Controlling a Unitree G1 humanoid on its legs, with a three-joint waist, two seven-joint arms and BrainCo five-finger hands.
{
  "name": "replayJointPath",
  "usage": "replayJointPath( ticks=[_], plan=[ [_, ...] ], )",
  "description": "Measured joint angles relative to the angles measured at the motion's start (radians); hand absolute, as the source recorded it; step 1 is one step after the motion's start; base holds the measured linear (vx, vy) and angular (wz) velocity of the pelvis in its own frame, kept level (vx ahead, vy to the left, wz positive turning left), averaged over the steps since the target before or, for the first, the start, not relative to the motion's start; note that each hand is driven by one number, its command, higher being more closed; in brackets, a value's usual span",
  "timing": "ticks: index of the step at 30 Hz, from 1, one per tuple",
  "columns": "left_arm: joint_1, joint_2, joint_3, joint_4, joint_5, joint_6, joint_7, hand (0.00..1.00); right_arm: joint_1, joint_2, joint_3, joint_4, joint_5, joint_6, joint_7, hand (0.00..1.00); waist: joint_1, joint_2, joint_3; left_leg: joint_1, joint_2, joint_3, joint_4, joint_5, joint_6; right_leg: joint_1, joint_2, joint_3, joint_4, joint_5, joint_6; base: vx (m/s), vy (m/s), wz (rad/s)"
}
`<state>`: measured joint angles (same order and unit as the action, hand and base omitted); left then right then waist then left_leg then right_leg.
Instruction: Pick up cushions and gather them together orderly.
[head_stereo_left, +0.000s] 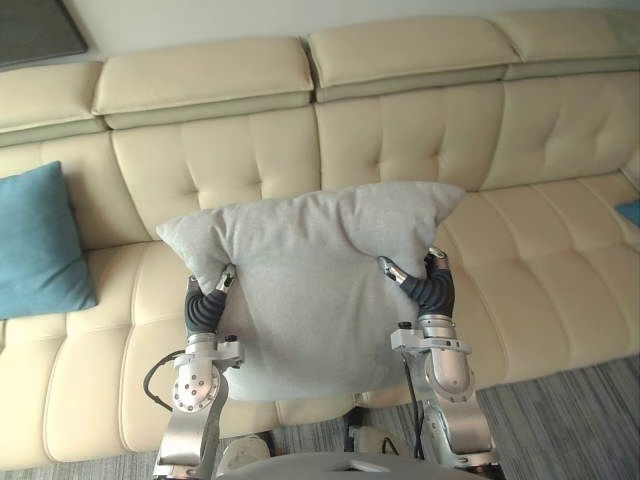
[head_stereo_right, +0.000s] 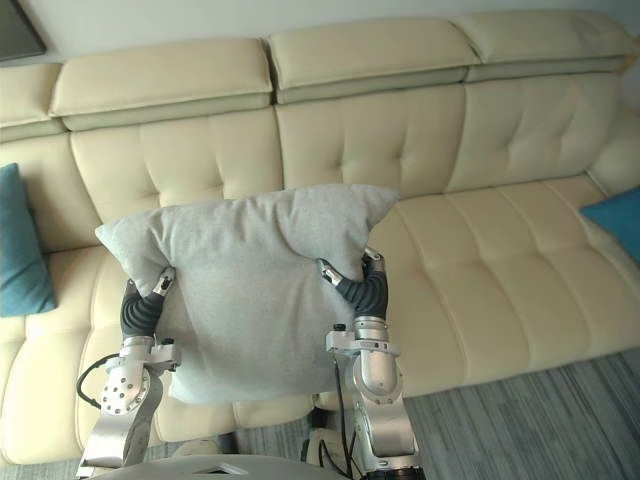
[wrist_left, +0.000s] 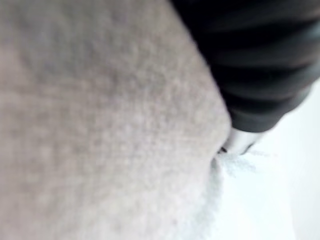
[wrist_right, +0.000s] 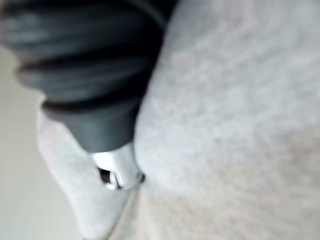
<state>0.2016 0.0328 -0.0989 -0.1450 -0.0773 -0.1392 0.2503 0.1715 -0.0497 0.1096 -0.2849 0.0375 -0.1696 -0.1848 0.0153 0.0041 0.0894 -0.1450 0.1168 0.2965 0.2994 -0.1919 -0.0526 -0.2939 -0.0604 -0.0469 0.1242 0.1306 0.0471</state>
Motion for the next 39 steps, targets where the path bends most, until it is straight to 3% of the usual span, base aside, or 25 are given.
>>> replayJointPath(
  ticks=[1,2,3,5,7,9,14,17,24,27,32,36,39],
  plan=[
    [-0.016,0.007,0.010,0.012,0.000,0.001,0.004,1.00,-0.020,-0.001,0.002,0.019,-0.005,0.000,0.000,1.00,-0.001,0.002,0.002,-0.014,0.010,0.001,0.008,0.000,0.008,-0.012,0.006,0.027,-0.012,0.025,0.039,-0.21,0.039,-0.26],
    [-0.040,0.011,0.019,0.022,0.000,0.001,0.005,1.00,-0.045,-0.001,-0.002,0.046,-0.004,-0.001,-0.001,1.00,-0.010,0.004,0.010,-0.020,0.018,0.001,-0.002,-0.008,0.026,-0.042,-0.012,0.026,0.137,-0.105,-0.016,-0.20,0.030,-0.11],
    [-0.049,0.015,0.021,0.031,0.001,0.001,0.013,1.00,-0.058,0.005,-0.002,0.080,-0.004,-0.001,0.000,1.00,-0.005,-0.010,0.013,-0.018,0.008,-0.007,0.001,0.000,0.021,-0.040,-0.041,-0.002,0.279,-0.225,-0.008,-0.15,0.028,0.13],
    [-0.051,0.012,0.021,0.032,0.000,0.000,0.022,1.00,-0.065,-0.001,0.004,0.088,-0.003,-0.001,0.000,1.00,0.002,0.000,0.016,-0.047,0.021,-0.056,0.031,0.007,0.010,0.039,-0.038,-0.033,0.187,-0.250,0.030,-0.12,-0.110,0.44],
    [-0.049,0.007,0.020,0.031,-0.001,-0.001,0.028,1.00,-0.067,-0.010,0.005,0.087,-0.003,-0.001,0.000,1.00,0.006,0.019,0.020,-0.084,0.039,-0.109,0.023,0.031,-0.012,0.054,-0.012,-0.087,0.130,-0.216,0.008,-0.13,-0.156,0.53],
    [-0.046,0.004,0.015,0.031,-0.001,-0.001,0.028,1.00,-0.062,-0.012,0.005,0.084,-0.003,-0.001,-0.001,1.00,0.014,0.018,0.021,-0.087,0.043,-0.135,-0.013,0.078,-0.025,0.054,-0.007,-0.128,0.132,-0.205,-0.010,-0.09,-0.171,0.48],
    [-0.042,-0.013,0.005,-0.004,-0.009,-0.001,0.028,1.00,-0.061,-0.021,0.000,0.040,-0.003,-0.001,-0.010,1.00,0.009,0.017,0.021,-0.061,0.033,-0.159,-0.097,0.141,-0.034,0.043,-0.014,-0.162,0.162,-0.239,-0.034,-0.09,-0.102,0.25],
    [-0.042,-0.013,-0.003,-0.020,-0.010,-0.001,0.028,1.00,-0.058,-0.020,-0.004,0.016,-0.004,-0.001,-0.015,1.00,-0.001,0.019,0.019,-0.051,0.032,-0.156,-0.141,0.165,-0.037,0.045,-0.012,-0.162,0.144,-0.228,-0.028,-0.07,-0.016,0.00],
    [-0.046,-0.014,-0.033,-0.024,-0.018,-0.001,0.035,1.00,-0.062,-0.017,-0.009,-0.004,-0.010,-0.001,-0.059,1.00,0.002,0.020,0.016,-0.068,0.029,-0.134,-0.183,0.203,-0.037,0.047,-0.005,-0.159,0.044,-0.139,-0.019,0.02,0.036,-0.06],
    [-0.087,-0.013,-0.043,-0.023,-0.001,0.000,0.084,1.00,-0.103,0.007,-0.003,-0.007,-0.058,-0.001,-0.115,1.00,0.005,0.020,0.016,-0.090,0.025,-0.131,-0.180,0.203,-0.036,0.037,-0.007,-0.155,0.018,-0.116,-0.015,0.01,0.050,-0.02],
    [-0.323,0.011,-0.041,0.014,0.046,0.000,0.221,1.00,-0.336,0.028,0.004,0.016,-0.152,-0.001,-0.264,1.00,0.032,0.021,0.019,-0.224,0.020,-0.130,-0.150,0.222,-0.025,-0.091,-0.017,-0.153,0.031,-0.085,-0.019,-0.10,0.025,-0.01],
    [-0.684,0.093,-0.029,0.160,0.086,0.003,0.331,1.00,-0.692,0.023,-0.057,0.188,-0.230,0.006,-0.409,1.00,0.040,0.022,0.052,-0.346,0.006,-0.132,-0.149,0.259,-0.023,-0.223,-0.032,-0.152,0.061,-0.062,-0.023,-0.13,0.014,0.05],
    [-0.920,0.146,-0.025,0.216,0.115,0.010,0.363,1.00,-0.903,-0.015,-0.118,0.259,-0.252,0.026,-0.465,1.00,0.041,0.025,0.092,-0.423,-0.004,-0.132,-0.190,0.311,-0.020,-0.316,-0.042,-0.154,0.063,-0.037,-0.025,-0.14,0.016,0.11]
  ],
)
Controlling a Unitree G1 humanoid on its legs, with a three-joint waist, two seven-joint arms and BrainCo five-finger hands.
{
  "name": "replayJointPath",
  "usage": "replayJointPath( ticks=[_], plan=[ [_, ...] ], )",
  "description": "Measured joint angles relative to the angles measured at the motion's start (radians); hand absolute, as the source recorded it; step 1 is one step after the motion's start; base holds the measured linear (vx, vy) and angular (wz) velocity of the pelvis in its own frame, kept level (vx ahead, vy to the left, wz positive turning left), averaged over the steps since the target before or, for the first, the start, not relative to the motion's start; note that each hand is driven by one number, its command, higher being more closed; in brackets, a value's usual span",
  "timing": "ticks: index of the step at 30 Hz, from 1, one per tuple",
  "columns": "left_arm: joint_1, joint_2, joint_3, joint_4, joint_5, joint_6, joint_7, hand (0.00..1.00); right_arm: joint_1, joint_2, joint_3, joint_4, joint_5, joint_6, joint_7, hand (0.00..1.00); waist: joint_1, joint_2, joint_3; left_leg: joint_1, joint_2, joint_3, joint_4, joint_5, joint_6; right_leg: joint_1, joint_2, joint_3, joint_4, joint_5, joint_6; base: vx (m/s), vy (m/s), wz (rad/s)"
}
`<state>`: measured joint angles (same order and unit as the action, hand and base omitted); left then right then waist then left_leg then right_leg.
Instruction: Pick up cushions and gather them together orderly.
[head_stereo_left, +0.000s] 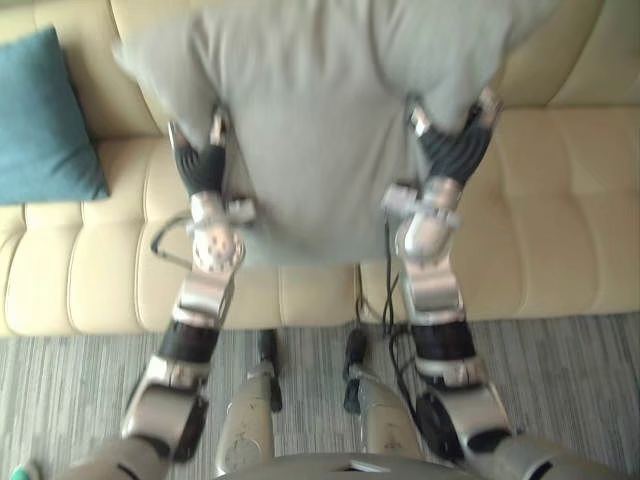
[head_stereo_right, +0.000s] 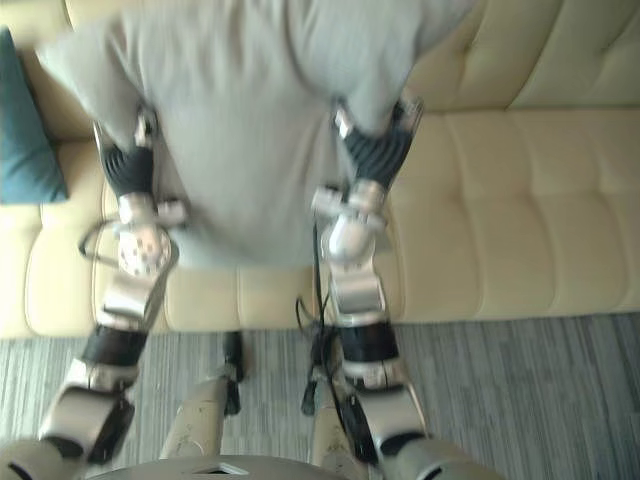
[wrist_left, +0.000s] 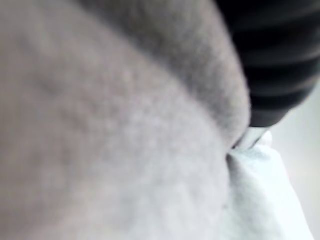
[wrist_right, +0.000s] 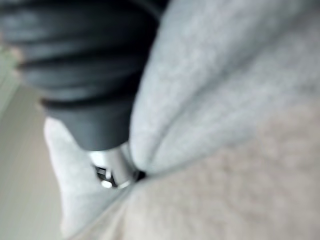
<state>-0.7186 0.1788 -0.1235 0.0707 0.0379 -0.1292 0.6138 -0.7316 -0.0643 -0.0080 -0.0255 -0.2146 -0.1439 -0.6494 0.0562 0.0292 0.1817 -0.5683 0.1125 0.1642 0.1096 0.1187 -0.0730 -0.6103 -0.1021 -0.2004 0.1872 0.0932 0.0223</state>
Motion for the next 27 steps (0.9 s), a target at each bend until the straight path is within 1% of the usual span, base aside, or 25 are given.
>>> replayJointPath(
  ticks=[2,3,4,5,6,7,8,9,10,11,13,15,17,20,22,27],
  plan=[
    [-0.188,0.054,0.002,0.056,0.027,0.000,0.021,1.00,-0.152,-0.038,-0.038,0.048,-0.026,0.018,-0.040,1.00,0.003,0.000,0.051,-0.036,-0.005,-0.001,-0.065,0.060,0.007,-0.048,0.004,-0.001,-0.037,0.046,-0.002,-0.10,0.002,0.06],
    [-0.306,0.076,0.011,0.110,0.042,0.003,0.034,1.00,-0.255,-0.059,-0.064,0.103,-0.027,0.022,-0.062,1.00,0.002,0.003,0.072,-0.066,-0.008,-0.004,-0.111,0.109,0.015,-0.084,0.007,-0.006,-0.064,0.079,-0.004,-0.07,-0.004,0.03],
    [-0.369,0.078,0.019,0.141,0.045,0.007,0.035,1.00,-0.314,-0.065,-0.083,0.140,-0.027,0.026,-0.063,1.00,0.002,0.003,0.078,-0.084,-0.010,-0.004,-0.138,0.131,0.015,-0.107,0.010,-0.007,-0.079,0.094,-0.005,-0.05,-0.002,0.01],
    [-0.446,0.074,0.037,0.174,0.054,0.018,0.040,1.00,-0.390,-0.072,-0.098,0.181,-0.026,0.045,-0.086,1.00,0.003,0.004,0.080,-0.116,-0.012,-0.004,-0.174,0.161,0.016,-0.140,0.016,-0.007,-0.111,0.121,-0.006,0.00,0.002,-0.04],
    [-0.472,0.074,0.044,0.184,0.057,0.023,0.044,1.00,-0.417,-0.072,-0.102,0.193,-0.026,0.047,-0.095,1.00,0.003,0.003,0.086,-0.123,-0.012,-0.004,-0.186,0.168,0.018,-0.147,0.019,-0.007,-0.126,0.130,-0.007,0.03,0.003,-0.04],
    [-0.528,0.075,0.055,0.210,0.064,0.032,0.055,1.00,-0.476,-0.076,-0.119,0.210,-0.026,0.059,-0.104,1.00,0.003,0.003,0.112,-0.143,-0.011,-0.004,-0.188,0.174,0.016,-0.148,0.024,-0.009,-0.166,0.155,-0.007,0.08,0.008,-0.03],
    [-0.568,0.073,0.070,0.228,0.064,0.037,0.060,1.00,-0.525,-0.082,-0.119,0.224,-0.025,0.064,-0.119,1.00,0.004,0.003,0.115,-0.180,-0.011,-0.004,-0.188,0.178,0.014,-0.164,0.029,-0.009,-0.208,0.181,-0.007,0.07,0.007,-0.01],
    [-0.579,0.073,0.078,0.228,0.064,0.040,0.060,1.00,-0.546,-0.087,-0.116,0.234,-0.025,0.064,-0.124,1.00,0.004,0.002,0.115,-0.195,-0.011,-0.004,-0.188,0.179,0.013,-0.172,0.031,-0.010,-0.224,0.190,-0.008,0.11,0.038,0.02],
    [-0.601,0.069,0.089,0.229,0.063,0.042,0.065,1.00,-0.591,-0.108,-0.113,0.257,-0.025,0.066,-0.126,0.00,0.006,0.002,0.115,-0.228,-0.009,-0.007,-0.188,0.183,0.012,-0.190,0.035,-0.015,-0.253,0.207,-0.011,0.11,0.066,0.06],
    [-0.619,0.065,0.097,0.232,0.063,0.042,0.072,0.00,-0.633,-0.130,-0.111,0.284,-0.023,0.068,-0.126,0.00,0.008,0.002,0.116,-0.260,-0.005,-0.019,-0.188,0.190,0.004,-0.211,0.040,-0.027,-0.267,0.214,-0.015,0.13,0.083,0.08],
    [-0.633,0.053,0.114,0.234,0.053,0.042,0.075,0.00,-0.674,-0.155,-0.111,0.292,-0.006,0.086,-0.127,0.00,0.013,0.002,0.116,-0.303,0.005,-0.031,-0.188,0.196,-0.004,-0.246,0.051,-0.035,-0.267,0.215,-0.016,0.11,0.102,0.07],
    [-0.635,0.052,0.128,0.241,0.038,0.042,0.076,0.00,-0.710,-0.182,-0.106,0.316,-0.006,0.089,-0.127,0.00,0.020,0.001,0.116,-0.341,0.012,-0.038,-0.188,0.207,-0.019,-0.277,0.058,-0.037,-0.267,0.214,-0.016,0.10,0.130,0.08],
    [-0.639,0.049,0.133,0.268,0.018,0.042,0.075,0.00,-0.738,-0.219,-0.091,0.329,0.009,0.107,-0.127,0.00,0.024,0.001,0.116,-0.381,0.016,-0.044,-0.188,0.231,-0.046,-0.308,0.060,-0.044,-0.267,0.213,-0.018,0.09,0.137,0.12],
    [-0.639,0.046,0.141,0.298,-0.022,0.042,0.057,0.00,-0.738,-0.233,-0.091,0.331,0.045,0.118,-0.131,0.00,0.021,0.000,0.122,-0.426,0.026,-0.058,-0.188,0.238,-0.042,-0.340,0.075,-0.063,-0.267,0.204,-0.029,0.09,0.193,0.09],
    [-0.656,0.049,0.134,0.298,-0.035,0.031,0.033,0.00,-0.738,-0.245,-0.092,0.329,0.062,0.118,-0.138,0.00,0.026,-0.001,0.122,-0.456,0.026,-0.058,-0.188,0.256,-0.066,-0.367,0.075,-0.066,-0.266,0.203,-0.031,0.09,0.280,0.08],
    [-0.694,0.111,0.095,0.299,-0.040,0.012,-0.026,0.00,-0.733,-0.261,-0.093,0.325,0.078,0.116,-0.142,0.00,0.018,-0.001,0.124,-0.477,0.033,-0.054,-0.188,0.258,-0.064,-0.418,0.075,-0.060,-0.207,0.178,-0.040,0.05,0.203,-0.07]
  ],
)
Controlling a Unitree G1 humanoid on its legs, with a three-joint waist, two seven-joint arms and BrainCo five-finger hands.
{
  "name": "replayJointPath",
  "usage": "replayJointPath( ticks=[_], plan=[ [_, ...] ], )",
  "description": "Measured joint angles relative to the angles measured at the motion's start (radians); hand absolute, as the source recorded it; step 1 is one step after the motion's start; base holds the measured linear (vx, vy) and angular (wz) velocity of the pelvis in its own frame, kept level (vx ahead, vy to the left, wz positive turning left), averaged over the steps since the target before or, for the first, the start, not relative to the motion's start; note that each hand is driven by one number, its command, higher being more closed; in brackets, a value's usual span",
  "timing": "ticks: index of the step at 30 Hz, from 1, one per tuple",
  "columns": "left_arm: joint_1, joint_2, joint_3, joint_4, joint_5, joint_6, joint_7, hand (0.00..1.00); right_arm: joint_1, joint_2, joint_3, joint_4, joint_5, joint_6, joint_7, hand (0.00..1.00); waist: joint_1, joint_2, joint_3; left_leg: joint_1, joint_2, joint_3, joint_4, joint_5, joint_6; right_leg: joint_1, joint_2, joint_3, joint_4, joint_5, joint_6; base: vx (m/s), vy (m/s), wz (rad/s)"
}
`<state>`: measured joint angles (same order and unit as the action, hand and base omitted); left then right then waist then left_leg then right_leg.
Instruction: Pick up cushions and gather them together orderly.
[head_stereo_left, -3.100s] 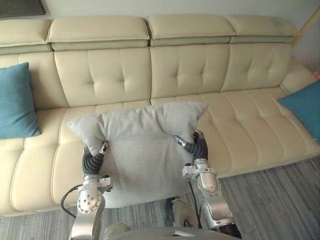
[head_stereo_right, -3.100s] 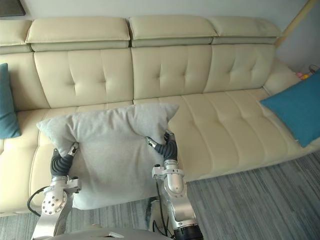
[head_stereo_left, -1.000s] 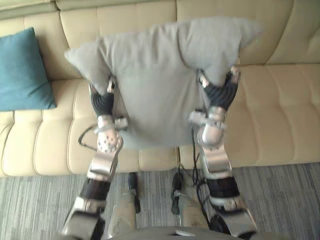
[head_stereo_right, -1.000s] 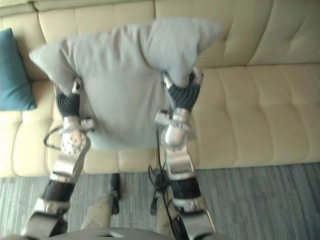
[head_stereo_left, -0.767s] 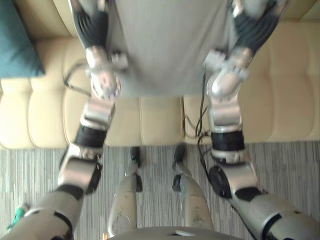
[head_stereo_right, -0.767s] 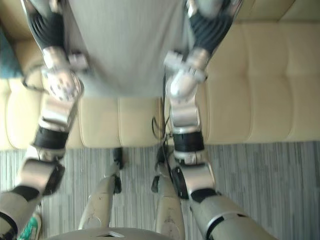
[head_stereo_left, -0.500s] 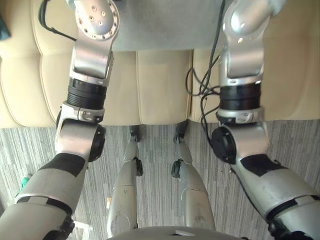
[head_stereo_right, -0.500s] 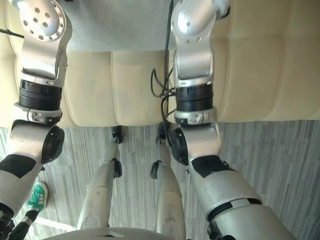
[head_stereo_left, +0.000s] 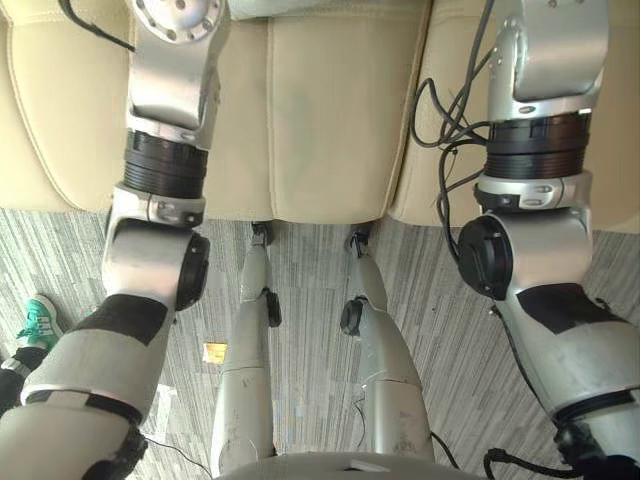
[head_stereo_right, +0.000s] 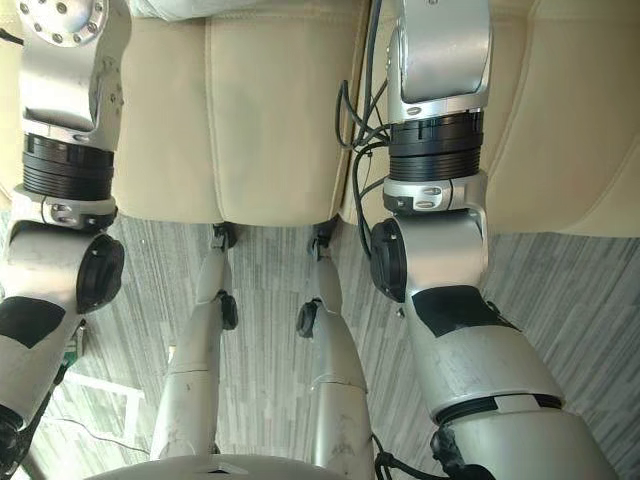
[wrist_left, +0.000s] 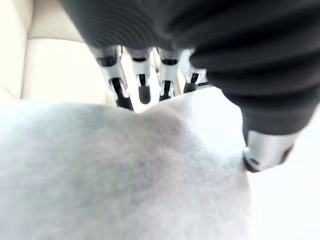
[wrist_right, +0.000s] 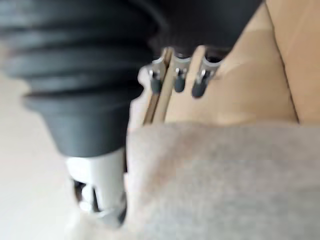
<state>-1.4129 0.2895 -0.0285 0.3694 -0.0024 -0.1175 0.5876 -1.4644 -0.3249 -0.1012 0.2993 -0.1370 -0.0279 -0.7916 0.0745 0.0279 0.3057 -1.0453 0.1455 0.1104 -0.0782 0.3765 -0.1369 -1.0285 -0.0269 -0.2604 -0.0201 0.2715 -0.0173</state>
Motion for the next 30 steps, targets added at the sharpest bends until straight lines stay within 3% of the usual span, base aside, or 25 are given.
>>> replayJointPath(
  ticks=[4,7,8,11,13,15,18,22,23,25,30],
  plan=[
    [0.001,0.076,-0.014,0.024,-0.014,-0.012,-0.050,0.00,0.047,-0.018,-0.003,0.000,0.062,-0.001,0.008,0.00,-0.021,-0.001,0.000,0.001,0.006,0.010,0.000,0.010,0.012,-0.026,-0.001,0.004,0.058,-0.026,-0.007,0.04,0.154,-0.05],
    [0.033,0.148,-0.009,0.034,-0.014,-0.013,-0.073,0.00,0.102,-0.079,0.001,0.001,0.084,-0.010,0.030,0.00,-0.024,-0.001,0.001,0.016,0.011,0.028,0.000,0.010,0.012,-0.038,-0.002,0.013,0.104,-0.047,-0.011,0.01,0.101,-0.07],
    [0.102,0.216,0.031,0.035,-0.020,-0.014,-0.099,0.00,0.144,-0.140,0.001,0.006,0.136,-0.021,0.086,0.00,-0.029,-0.001,0.001,0.035,0.012,0.041,0.000,0.009,0.012,-0.039,-0.003,0.027,0.129,-0.054,-0.011,0.02,0.060,-0.11],
    [0.212,0.279,0.120,0.035,-0.062,-0.015,-0.138,0.00,0.195,-0.214,0.001,0.028,0.220,-0.039,0.171,0.00,-0.041,-0.001,0.001,0.060,0.015,0.059,0.000,0.008,0.013,-0.034,-0.002,0.040,0.151,-0.057,-0.011,0.01,0.033,-0.13],
    [0.310,0.313,0.177,0.034,-0.094,-0.015,-0.158,0.00,0.261,-0.241,0.002,0.026,0.273,-0.045,0.214,0.00,-0.044,-0.002,0.001,0.093,0.024,0.081,0.000,-0.027,0.057,-0.013,0.010,0.058,0.153,-0.069,0.001,-0.01,0.013,-0.25],
    [0.506,0.327,0.262,-0.033,-0.135,-0.017,-0.180,0.00,0.444,-0.255,-0.003,-0.056,0.331,-0.059,0.266,0.00,-0.058,-0.007,0.001,0.149,0.023,0.108,0.000,-0.044,0.060,0.033,0.011,0.080,0.153,-0.074,0.008,-0.02,0.004,-0.19],
    [0.784,0.274,0.339,-0.151,-0.136,-0.032,-0.202,0.00,0.738,-0.229,-0.052,-0.183,0.338,-0.074,0.332,0.00,-0.064,-0.008,0.002,0.241,0.022,0.121,0.000,-0.061,0.064,0.117,0.010,0.093,0.153,-0.082,0.010,-0.02,-0.003,-0.05],
    [1.124,0.079,0.381,-0.250,-0.152,-0.065,-0.249,0.00,1.099,-0.104,-0.104,-0.334,0.326,-0.086,0.399,0.00,-0.067,-0.011,-0.003,0.377,0.022,0.122,0.000,-0.102,0.064,0.250,0.009,0.090,0.166,-0.134,0.019,0.00,-0.032,0.04],
    [1.243,-0.008,0.375,-0.250,-0.154,-0.064,-0.273,0.00,1.219,-0.041,-0.099,-0.368,0.302,-0.097,0.426,0.00,-0.068,-0.019,-0.019,0.423,0.022,0.122,0.000,-0.118,0.063,0.292,0.008,0.088,0.171,-0.154,0.018,0.03,-0.023,0.04],
    [1.374,-0.097,0.345,-0.246,-0.153,-0.057,-0.299,0.00,1.349,0.031,-0.086,-0.365,0.262,-0.098,0.462,0.00,-0.062,-0.032,-0.051,0.472,0.023,0.122,0.000,-0.132,0.059,0.340,0.009,0.086,0.171,-0.169,0.020,0.07,-0.008,0.04],
    [1.577,-0.207,0.240,-0.096,-0.150,-0.032,-0.398,0.00,1.559,0.180,-0.023,-0.248,0.123,-0.095,0.547,0.00,-0.045,-0.050,-0.123,0.652,0.019,0.130,0.000,-0.174,0.050,0.518,0.006,0.088,0.169,-0.206,0.022,0.12,0.012,0.01]
  ],
)
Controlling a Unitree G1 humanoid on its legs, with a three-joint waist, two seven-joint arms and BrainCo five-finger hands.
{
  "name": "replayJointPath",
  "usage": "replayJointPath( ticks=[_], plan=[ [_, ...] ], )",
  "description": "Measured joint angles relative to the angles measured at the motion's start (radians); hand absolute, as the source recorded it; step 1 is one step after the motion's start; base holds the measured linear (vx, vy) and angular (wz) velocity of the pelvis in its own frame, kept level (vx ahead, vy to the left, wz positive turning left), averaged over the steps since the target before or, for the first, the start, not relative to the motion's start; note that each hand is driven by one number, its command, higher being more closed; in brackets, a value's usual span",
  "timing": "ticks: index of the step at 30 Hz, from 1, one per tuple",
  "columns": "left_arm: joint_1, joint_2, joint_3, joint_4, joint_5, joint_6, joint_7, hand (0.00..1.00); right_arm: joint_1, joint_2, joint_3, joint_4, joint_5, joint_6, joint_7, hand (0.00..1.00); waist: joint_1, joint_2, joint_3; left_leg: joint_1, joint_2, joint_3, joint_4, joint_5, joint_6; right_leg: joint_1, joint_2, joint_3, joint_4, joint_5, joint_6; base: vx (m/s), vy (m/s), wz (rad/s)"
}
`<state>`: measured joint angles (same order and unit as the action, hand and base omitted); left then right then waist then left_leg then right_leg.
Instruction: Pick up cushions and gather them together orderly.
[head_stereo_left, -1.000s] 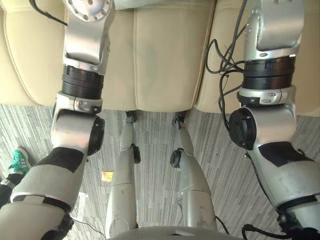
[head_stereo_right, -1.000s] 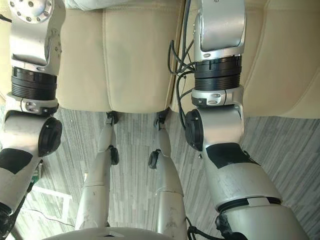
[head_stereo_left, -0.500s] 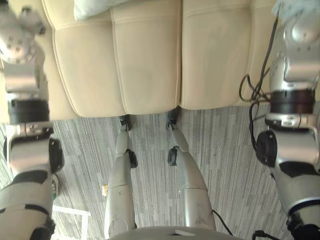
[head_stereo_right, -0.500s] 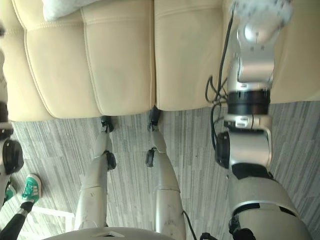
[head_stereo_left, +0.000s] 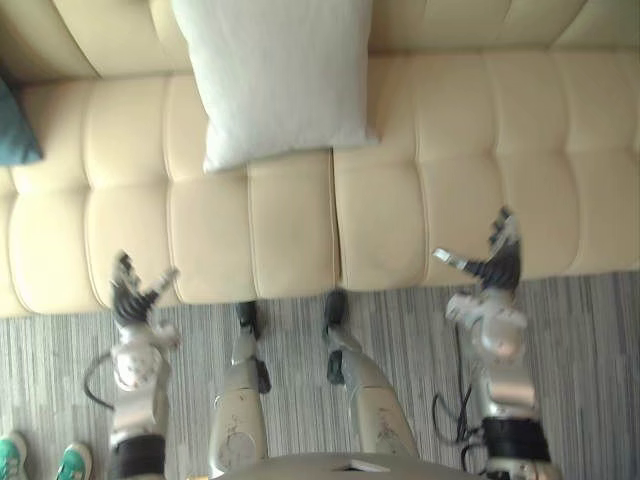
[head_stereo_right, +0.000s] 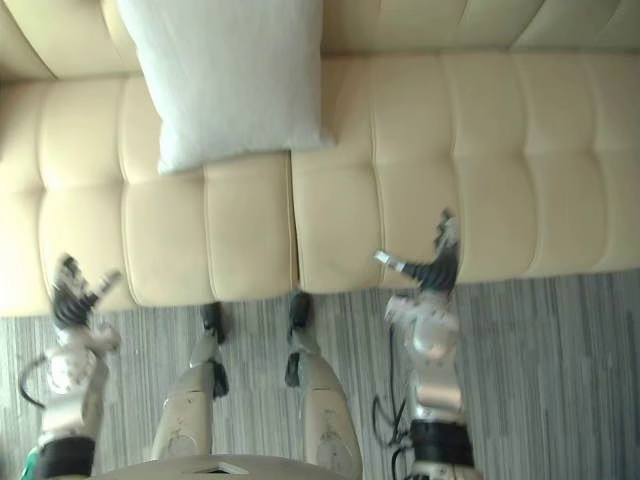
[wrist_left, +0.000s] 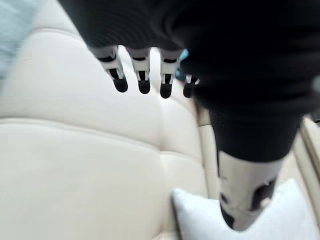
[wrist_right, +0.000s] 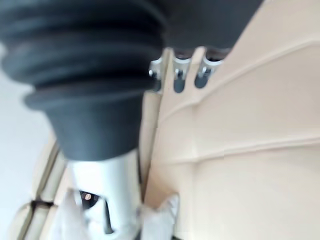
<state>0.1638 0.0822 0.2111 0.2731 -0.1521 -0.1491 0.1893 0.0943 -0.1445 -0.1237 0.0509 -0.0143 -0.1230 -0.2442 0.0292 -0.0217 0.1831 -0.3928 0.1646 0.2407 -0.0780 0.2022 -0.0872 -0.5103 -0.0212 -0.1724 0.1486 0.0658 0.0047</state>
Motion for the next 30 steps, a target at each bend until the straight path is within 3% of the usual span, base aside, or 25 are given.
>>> replayJointPath(
  ticks=[2,9,17,19,20,21,22,24,26,27,28,29,30],
  plan=[
    [0.025,-0.025,-0.030,0.134,0.026,0.016,-0.034,0.00,0.044,0.063,0.004,0.142,-0.032,0.008,0.030,0.00,0.005,0.000,-0.039,0.095,-0.006,0.007,0.002,-0.033,0.004,0.092,-0.006,0.002,-0.003,-0.027,0.012,0.13,0.035,-0.03],
    [0.027,-0.055,-0.022,0.461,0.135,0.051,-0.069,0.00,0.107,0.133,-0.042,0.536,-0.076,0.055,0.066,0.00,0.003,0.002,-0.159,0.262,-0.013,0.036,0.067,-0.130,-0.005,0.282,-0.016,0.034,-0.036,-0.063,0.024,0.08,0.034,-0.12],
    [0.025,-0.040,0.066,0.646,0.167,0.066,-0.073,0.00,0.085,0.116,-0.125,0.756,-0.110,0.084,0.092,0.00,-0.016,-0.008,-0.169,0.347,-0.041,0.072,0.048,-0.151,-0.002,0.333,-0.022,0.106,-0.054,-0.039,0.056,0.02,0.045,-0.22],
    [0.012,-0.020,0.074,0.645,0.165,0.071,-0.072,0.00,0.074,0.115,-0.112,0.794,-0.108,0.084,0.092,0.00,-0.017,-0.027,-0.152,0.341,-0.050,0.071,0.109,-0.180,0.030,0.333,-0.034,0.122,-0.026,-0.008,0.087,-0.01,0.072,-0.20],
    [0.012,-0.021,0.081,0.645,0.163,0.073,-0.072,0.00,0.069,0.111,-0.107,0.801,-0.108,0.084,0.092,0.00,-0.009,-0.018,-0.153,0.334,-0.040,0.066,0.113,-0.183,0.043,0.339,-0.029,0.133,-0.037,0.004,0.110,-0.07,0.067,-0.08],
    [0.004,-0.026,0.103,0.636,0.155,0.073,-0.069,0.00,0.041,0.102,-0.107,0.802,-0.101,0.084,0.092,0.00,-0.014,0.005,-0.143,0.303,-0.021,0.070,0.131,-0.176,0.046,0.279,-0.048,0.100,0.174,-0.095,0.078,-0.10,0.037,0.26],
    [0.001,-0.012,0.098,0.625,0.154,0.073,-0.066,0.00,0.037,0.100,-0.107,0.806,-0.099,0.084,0.092,0.00,-0.019,-0.002,-0.144,0.303,-0.031,0.046,0.135,-0.169,0.048,0.233,-0.085,0.063,0.478,-0.204,0.075,-0.09,0.004,0.47],
    [0.008,0.000,0.100,0.616,0.153,0.074,-0.062,0.00,0.037,0.100,-0.107,0.841,-0.099,0.084,0.091,0.00,-0.019,-0.015,-0.151,0.308,-0.044,0.017,0.133,-0.149,0.049,0.289,-0.124,0.050,0.685,-0.265,0.115,-0.09,-0.071,0.60],
    [0.011,0.001,0.100,0.605,0.142,0.074,-0.055,0.00,0.014,0.100,-0.089,0.843,-0.099,0.083,0.090,0.00,-0.003,-0.032,-0.160,0.271,-0.053,0.005,0.153,-0.127,0.045,0.361,-0.158,0.056,0.578,-0.243,0.118,-0.09,-0.141,0.22],
    [0.000,-0.002,0.099,0.603,0.132,0.074,-0.047,0.00,-0.007,0.101,-0.081,0.843,-0.098,0.084,0.089,0.00,0.009,-0.045,-0.169,0.228,-0.049,0.008,0.184,-0.124,0.042,0.378,-0.147,0.060,0.476,-0.278,0.139,-0.17,-0.190,-0.48],
    [-0.009,-0.022,0.091,0.604,0.113,0.081,-0.039,0.00,-0.059,0.094,-0.076,0.834,-0.092,0.081,0.087,0.00,0.031,-0.017,-0.161,0.163,-0.011,0.015,0.210,-0.105,0.028,0.406,-0.096,0.047,0.304,-0.298,0.124,-0.32,-0.256,-0.64],
    [-0.014,-0.050,0.059,0.607,0.111,0.084,-0.039,0.00,-0.090,0.088,-0.076,0.825,-0.090,0.078,0.079,0.00,0.031,0.017,-0.135,0.138,0.015,0.013,0.209,-0.087,0.015,0.459,-0.055,0.045,0.157,-0.301,0.109,-0.32,-0.194,-0.53],
    [-0.016,-0.062,0.050,0.611,0.108,0.085,-0.038,0.00,-0.096,0.085,-0.076,0.830,-0.090,0.082,0.079,0.00,0.030,0.026,-0.127,0.133,0.021,0.010,0.209,-0.078,0.013,0.469,-0.048,0.044,0.130,-0.300,0.100,-0.29,-0.141,-0.14]
  ],
)
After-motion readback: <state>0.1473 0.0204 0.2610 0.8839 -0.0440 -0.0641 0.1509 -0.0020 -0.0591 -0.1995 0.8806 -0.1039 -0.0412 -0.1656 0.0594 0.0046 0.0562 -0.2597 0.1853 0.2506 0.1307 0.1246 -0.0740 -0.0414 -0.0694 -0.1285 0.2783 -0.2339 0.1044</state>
